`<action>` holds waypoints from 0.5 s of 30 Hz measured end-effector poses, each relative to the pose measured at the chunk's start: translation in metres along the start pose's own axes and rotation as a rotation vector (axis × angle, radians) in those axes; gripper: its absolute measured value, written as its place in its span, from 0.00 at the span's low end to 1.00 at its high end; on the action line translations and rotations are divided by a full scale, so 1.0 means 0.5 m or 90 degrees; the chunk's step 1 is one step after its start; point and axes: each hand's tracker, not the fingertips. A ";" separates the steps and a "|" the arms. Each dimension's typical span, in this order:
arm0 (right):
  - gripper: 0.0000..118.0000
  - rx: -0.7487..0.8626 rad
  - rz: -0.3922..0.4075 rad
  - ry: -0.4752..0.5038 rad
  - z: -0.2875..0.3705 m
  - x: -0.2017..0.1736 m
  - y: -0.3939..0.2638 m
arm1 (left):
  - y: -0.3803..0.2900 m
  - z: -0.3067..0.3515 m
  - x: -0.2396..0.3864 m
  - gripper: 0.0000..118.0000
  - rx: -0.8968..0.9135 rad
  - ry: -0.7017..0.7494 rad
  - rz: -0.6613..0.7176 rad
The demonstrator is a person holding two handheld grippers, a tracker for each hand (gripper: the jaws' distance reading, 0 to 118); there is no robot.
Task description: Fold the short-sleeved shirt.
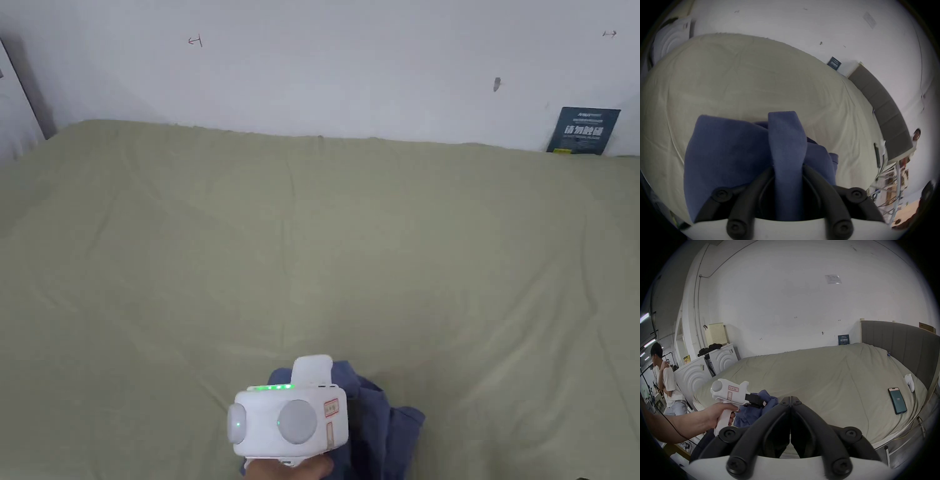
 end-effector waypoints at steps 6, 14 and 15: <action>0.00 0.000 -0.008 -0.001 0.001 0.021 -0.007 | 0.045 0.197 -0.017 0.94 0.175 -0.133 -0.019; 0.00 -0.012 -0.033 0.011 -0.015 0.017 -0.019 | 0.008 0.180 -0.081 0.08 0.122 -0.124 0.153; 0.00 -0.014 -0.032 0.013 -0.017 0.016 -0.018 | -0.007 0.162 -0.065 0.07 0.100 -0.140 0.155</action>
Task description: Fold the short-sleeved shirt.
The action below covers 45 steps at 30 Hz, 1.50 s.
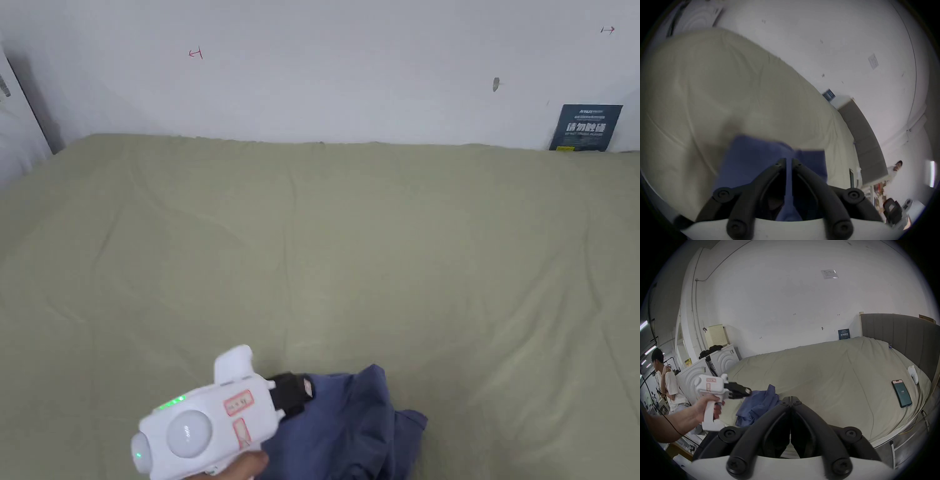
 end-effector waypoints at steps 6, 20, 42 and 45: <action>0.00 -0.023 0.014 0.012 -0.029 -0.010 0.018 | -0.133 -0.141 0.101 0.07 -0.130 -0.065 -0.120; 0.00 -0.326 -0.145 0.260 -0.463 -0.027 -0.068 | 0.046 0.106 -0.041 0.61 0.014 0.018 -0.152; 0.00 -0.309 -0.202 0.193 -0.426 0.005 -0.066 | 0.083 -0.067 -0.213 0.26 -0.188 -0.110 0.030; 0.00 -0.300 -0.194 0.189 -0.401 0.001 -0.051 | 0.188 0.053 -0.298 0.26 -0.130 -0.086 0.024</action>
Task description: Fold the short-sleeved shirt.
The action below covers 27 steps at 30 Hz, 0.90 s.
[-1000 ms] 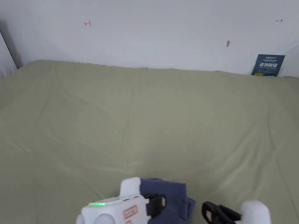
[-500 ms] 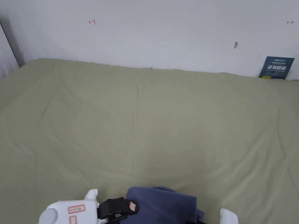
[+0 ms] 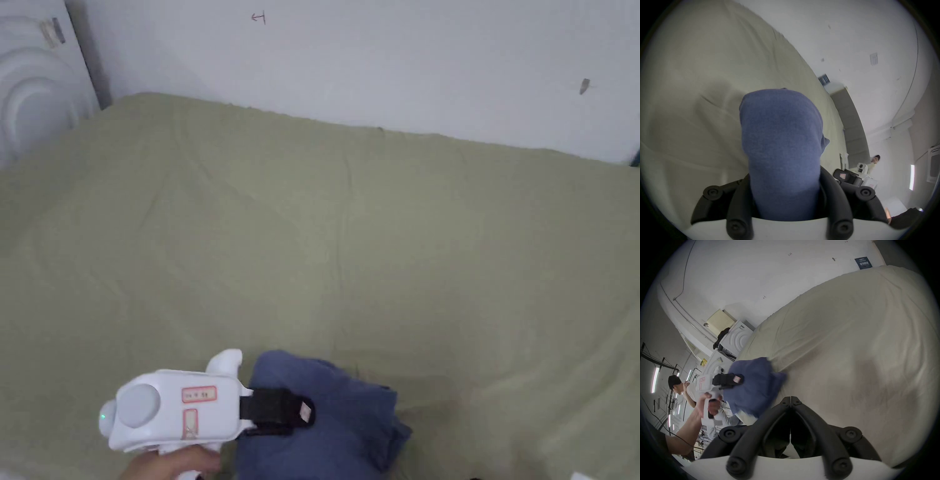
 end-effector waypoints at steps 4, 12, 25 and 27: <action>0.00 0.009 0.000 -0.011 0.013 -0.003 -0.010 | 0.122 0.213 -0.143 0.25 0.035 0.110 0.005; 0.00 -0.006 0.019 -0.053 0.002 -0.035 -0.046 | 0.190 0.448 -0.418 0.39 0.038 0.220 0.173; 0.00 0.064 0.048 -0.034 0.116 -0.087 -0.055 | 0.089 0.676 -0.214 0.95 0.292 0.333 0.010; 0.00 0.094 0.076 -0.051 0.159 -0.096 -0.049 | 0.056 0.667 -0.091 0.95 0.345 0.338 -0.091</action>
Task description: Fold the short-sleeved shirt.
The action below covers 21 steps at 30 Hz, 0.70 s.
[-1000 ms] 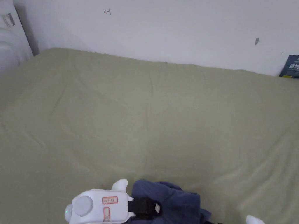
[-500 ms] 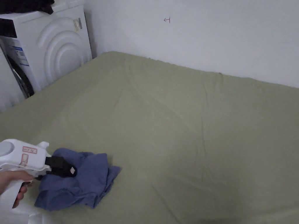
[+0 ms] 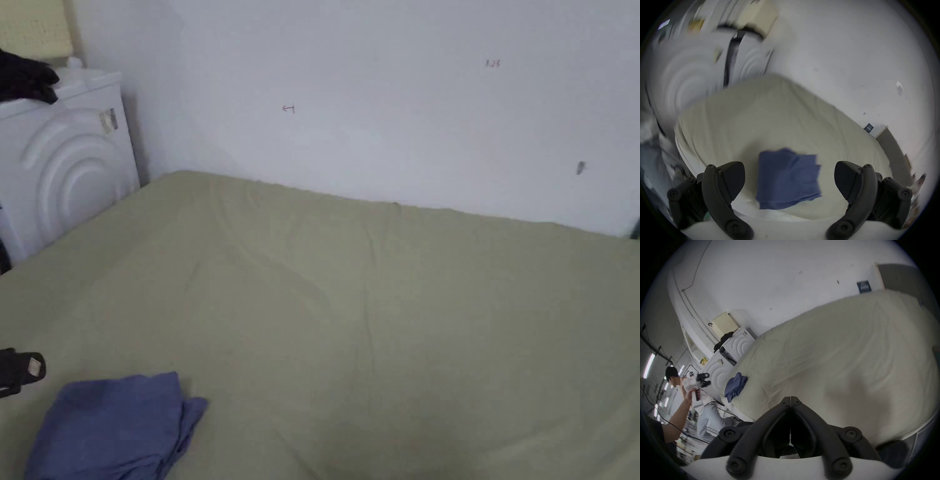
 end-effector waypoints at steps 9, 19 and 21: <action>0.00 0.218 0.170 -0.117 0.221 -0.052 0.141 | -0.195 0.175 0.583 0.18 0.389 -0.060 -0.242; 0.03 0.337 0.294 -0.225 0.279 -0.102 0.194 | -0.333 0.210 0.809 0.18 0.497 -0.051 -0.323; 0.03 0.328 0.257 -0.204 0.266 -0.087 0.180 | -0.346 0.205 0.819 0.18 0.458 -0.051 -0.332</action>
